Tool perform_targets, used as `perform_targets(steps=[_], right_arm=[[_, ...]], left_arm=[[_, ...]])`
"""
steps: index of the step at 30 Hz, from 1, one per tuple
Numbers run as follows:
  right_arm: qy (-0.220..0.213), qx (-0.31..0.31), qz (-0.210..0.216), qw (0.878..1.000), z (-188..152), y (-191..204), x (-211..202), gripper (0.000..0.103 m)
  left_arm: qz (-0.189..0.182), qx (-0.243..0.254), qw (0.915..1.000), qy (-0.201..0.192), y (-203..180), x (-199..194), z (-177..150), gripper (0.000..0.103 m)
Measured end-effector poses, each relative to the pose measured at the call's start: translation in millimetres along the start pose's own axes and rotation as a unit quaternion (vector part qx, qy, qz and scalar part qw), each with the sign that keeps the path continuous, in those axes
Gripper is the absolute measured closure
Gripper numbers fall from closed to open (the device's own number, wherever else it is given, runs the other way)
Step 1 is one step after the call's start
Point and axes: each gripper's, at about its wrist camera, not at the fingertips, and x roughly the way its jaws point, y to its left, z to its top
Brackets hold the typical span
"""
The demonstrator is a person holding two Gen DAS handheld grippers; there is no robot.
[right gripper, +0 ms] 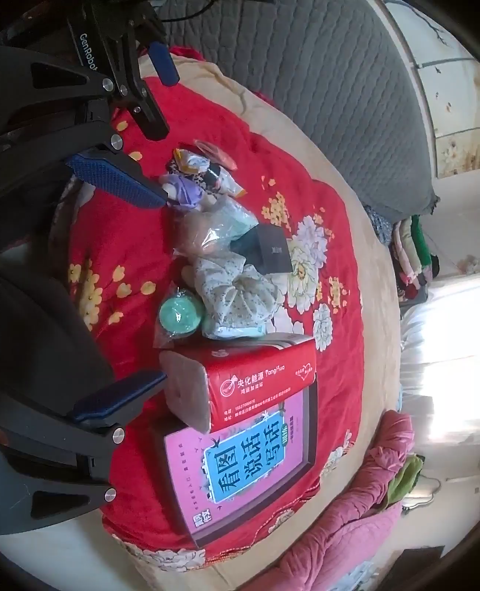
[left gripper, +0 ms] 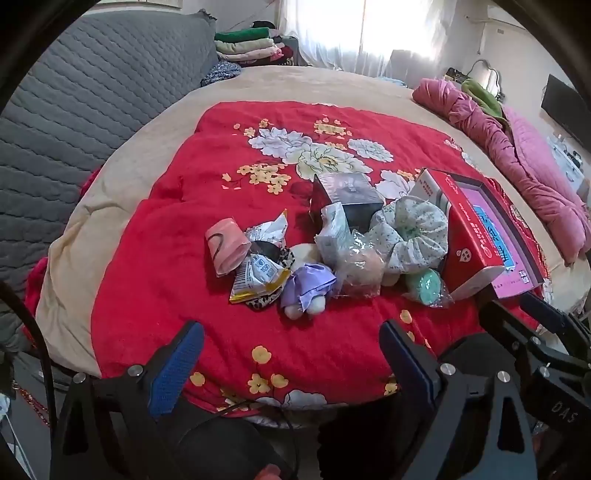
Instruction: Organize soft objects
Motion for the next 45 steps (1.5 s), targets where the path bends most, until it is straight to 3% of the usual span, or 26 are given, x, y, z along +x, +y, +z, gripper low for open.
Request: perform_targets(steps=[45], right_arm=[[-0.004, -0.006, -0.012, 1.0, 1.0, -4.0, -1.0, 0.014]], left_arm=[[-0.001, 0.006, 1.0, 0.003, -9.2, -3.2, -2.0, 0.007]])
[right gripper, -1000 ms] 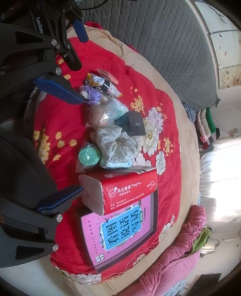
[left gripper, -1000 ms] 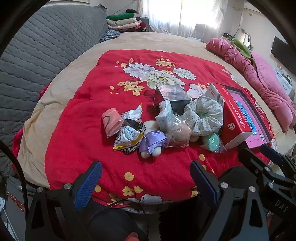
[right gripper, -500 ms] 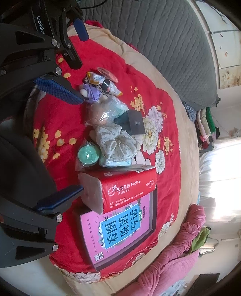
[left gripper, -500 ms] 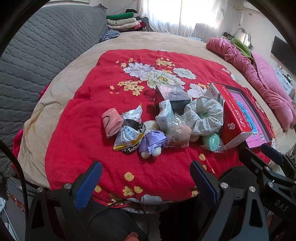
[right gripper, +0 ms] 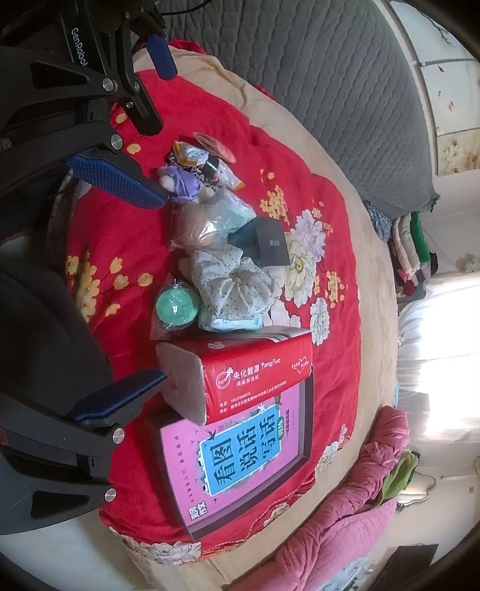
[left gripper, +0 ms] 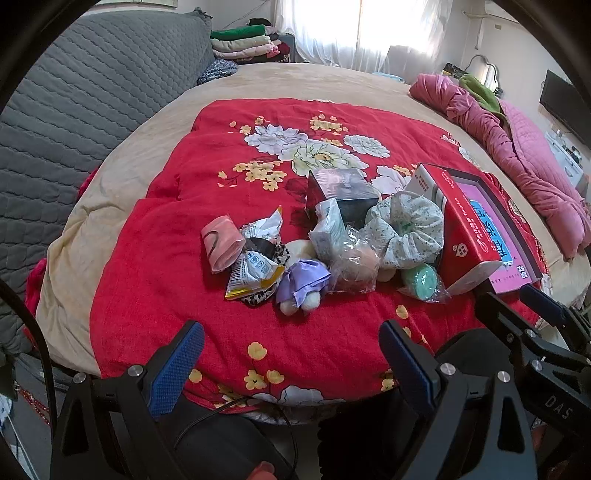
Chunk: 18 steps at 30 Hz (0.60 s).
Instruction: Organize soft objects
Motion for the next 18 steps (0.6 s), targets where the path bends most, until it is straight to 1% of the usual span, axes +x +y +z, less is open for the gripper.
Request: perform_targets(steps=[12, 18], right_arm=[[0.004, 0.0, 0.004, 1.0, -1, 0, 3, 0.014], [0.005, -0.004, 0.011, 1.0, 2, 3, 13, 0.014]], left_arm=[[-0.013, -0.016, 0.9998, 0.003, 11, 4, 4, 0.007], [-0.018, -0.042, 0.999, 0.001, 32, 13, 10, 0.007]])
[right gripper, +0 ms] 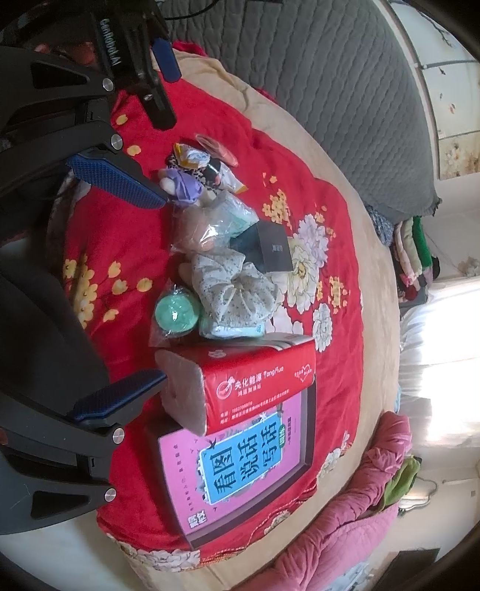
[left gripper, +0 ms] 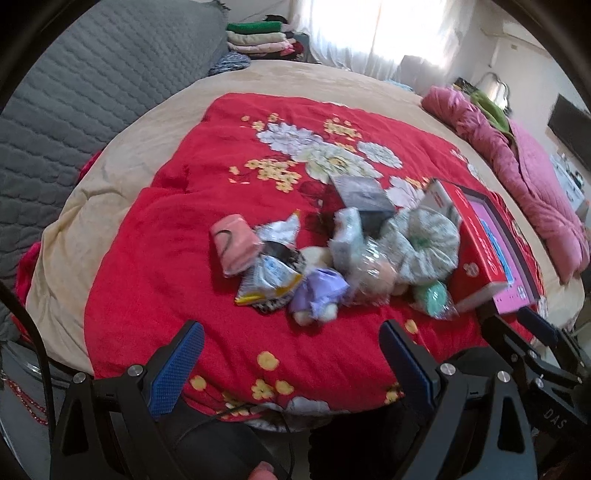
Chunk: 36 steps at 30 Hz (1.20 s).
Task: Organize soft objects
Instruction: 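Reach the right tool to the floral scrunchie while the left tool approaches the pink towel roll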
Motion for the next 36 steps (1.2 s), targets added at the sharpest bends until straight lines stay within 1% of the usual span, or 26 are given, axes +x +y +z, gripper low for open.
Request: perform_targets(steps=[4, 10, 13, 17, 20, 22, 24, 26, 28, 32, 33, 35, 36], right_arm=[[-0.002, -0.007, 0.006, 1.0, 6, 7, 10, 0.014], [0.0, -0.019, 0.002, 1.0, 17, 15, 29, 0.014], [0.002, -0.024, -0.003, 1.0, 24, 15, 39, 0.014], [0.004, -0.026, -0.008, 1.0, 33, 13, 49, 0.014], [0.005, -0.03, 0.001, 1.0, 38, 15, 56, 0.014], [0.004, -0.039, -0.016, 0.999, 42, 16, 62, 0.014], [0.003, -0.039, -0.022, 0.999, 47, 14, 68, 0.014], [0.003, -0.034, -0.03, 0.999, 53, 9, 74, 0.014], [0.002, -0.035, -0.036, 0.999, 59, 6, 79, 0.014], [0.001, -0.066, -0.056, 0.996, 67, 11, 91, 0.014], [0.004, -0.073, -0.065, 0.995, 69, 13, 94, 0.014], [0.01, -0.094, -0.078, 0.992, 71, 18, 103, 0.014], [0.011, -0.105, -0.088, 0.991, 71, 21, 106, 0.014]], left_arm=[[0.01, -0.01, 0.9999, 0.001, 18, 9, 6, 0.007], [0.009, -0.026, 0.9995, 0.013, 33, 31, 18, 0.007], [-0.007, -0.037, 0.9988, 0.031, 38, 48, 28, 0.007], [0.002, -0.049, 0.9978, 0.044, 49, 66, 38, 0.007], [0.004, -0.07, 0.9962, 0.051, 65, 79, 48, 0.007], [0.003, -0.082, 0.9951, 0.054, 74, 85, 53, 0.007], [0.002, -0.089, 0.9943, 0.06, 78, 92, 57, 0.007], [-0.003, -0.094, 0.9935, 0.064, 80, 100, 60, 0.007], [-0.015, -0.101, 0.9918, 0.077, 81, 109, 63, 0.007], [-0.032, -0.119, 0.9886, 0.086, 86, 123, 65, 0.008], [-0.034, -0.126, 0.9874, 0.09, 88, 125, 65, 0.009], [-0.043, -0.141, 0.9846, 0.094, 95, 129, 65, 0.015], [-0.044, -0.147, 0.9836, 0.096, 98, 131, 64, 0.016]])
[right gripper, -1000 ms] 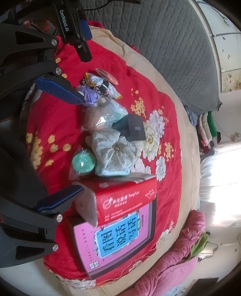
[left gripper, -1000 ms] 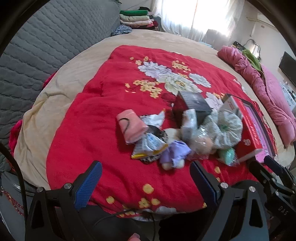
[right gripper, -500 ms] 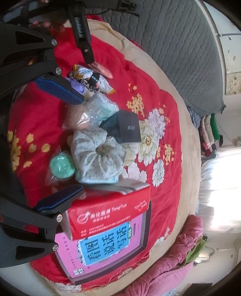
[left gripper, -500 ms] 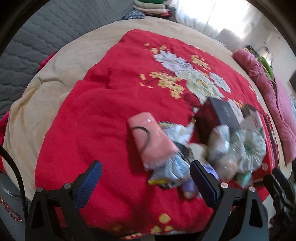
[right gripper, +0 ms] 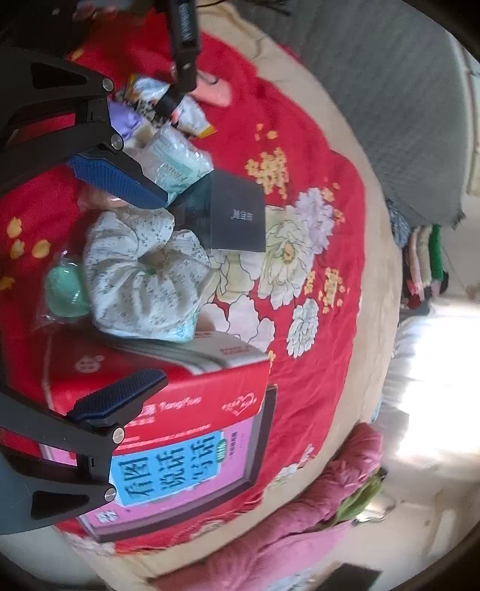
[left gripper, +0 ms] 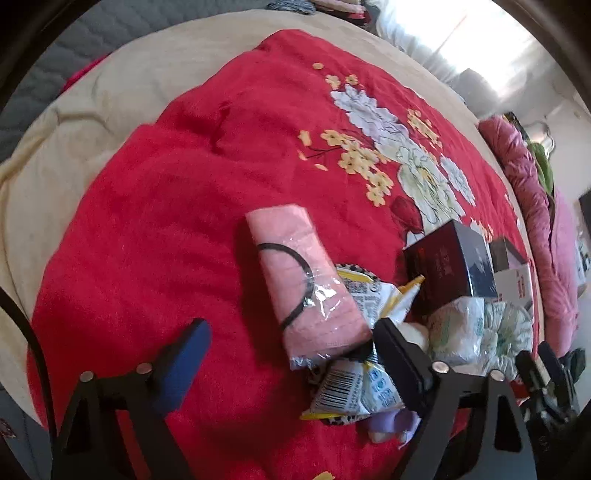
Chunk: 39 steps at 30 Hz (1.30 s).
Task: Organize soft objects
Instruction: 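Reach the right tool to the floral scrunchie while the left tool approaches the pink towel roll, then carry the scrunchie with the right tool while the left tool carries the pink towel roll to the tray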
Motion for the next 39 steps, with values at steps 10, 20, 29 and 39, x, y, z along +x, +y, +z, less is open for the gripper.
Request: perform_targets(steps=[10, 20, 29, 39], right_arm=[[0.017, -0.052, -0.043, 0.998, -6, 12, 29, 0.068], [0.011, -0.034, -0.03, 0.999, -6, 4, 26, 0.071], [-0.005, -0.02, -0.018, 1.0, -5, -3, 22, 0.089], [-0.06, 0.041, 0.005, 0.997, 2, -31, -10, 0.09]], left_arm=[[-0.031, -0.037, 0.9987, 0.014, 16, 12, 10, 0.036], [-0.053, -0.048, 0.9974, 0.0, 21, 2, 20, 0.033], [-0.018, -0.052, 0.9982, 0.023, 12, 27, 44, 0.033], [-0.019, -0.057, 0.9982, 0.001, 14, 26, 43, 0.062]])
